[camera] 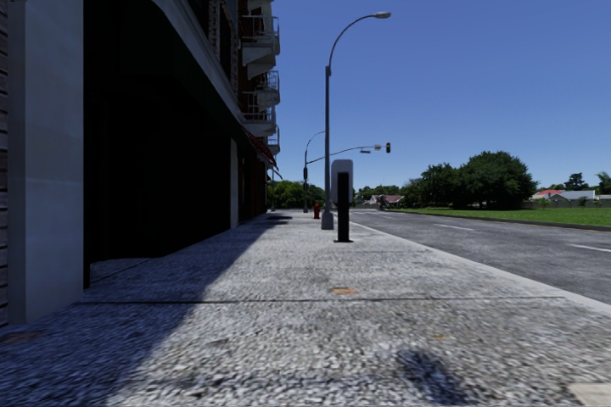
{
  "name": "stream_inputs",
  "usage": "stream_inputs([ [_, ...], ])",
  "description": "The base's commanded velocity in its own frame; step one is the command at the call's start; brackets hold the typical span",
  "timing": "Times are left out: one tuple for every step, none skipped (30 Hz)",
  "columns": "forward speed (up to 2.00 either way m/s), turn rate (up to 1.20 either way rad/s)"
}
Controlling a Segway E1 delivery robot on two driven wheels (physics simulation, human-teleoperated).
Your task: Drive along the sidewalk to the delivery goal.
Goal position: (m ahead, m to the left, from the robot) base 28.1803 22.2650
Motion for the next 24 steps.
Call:
stream_inputs([
  [1.74,0.00],
  [1.74,0.00],
  [1.74,0.00],
  [1.74,0.00],
  [1.74,0.00],
  [1.74,0.00],
  [1.74,0.00],
  [1.77,0.00],
  [1.80,0.00],
  [1.84,0.00],
  [1.84,0.00],
  [2.00,0.00],
  [2.00,0.00],
  [2.00,0.00],
  [2.00,0.00],
  [2.00,0.00],
  [2.00,0.00],
  [2.00,0.00],
  [2.00,0.00],
  [2.00,0.00],
  [2.00,0.00],
  [2.00,0.00],
  [2.00,0.00],
  [2.00,0.00],
])
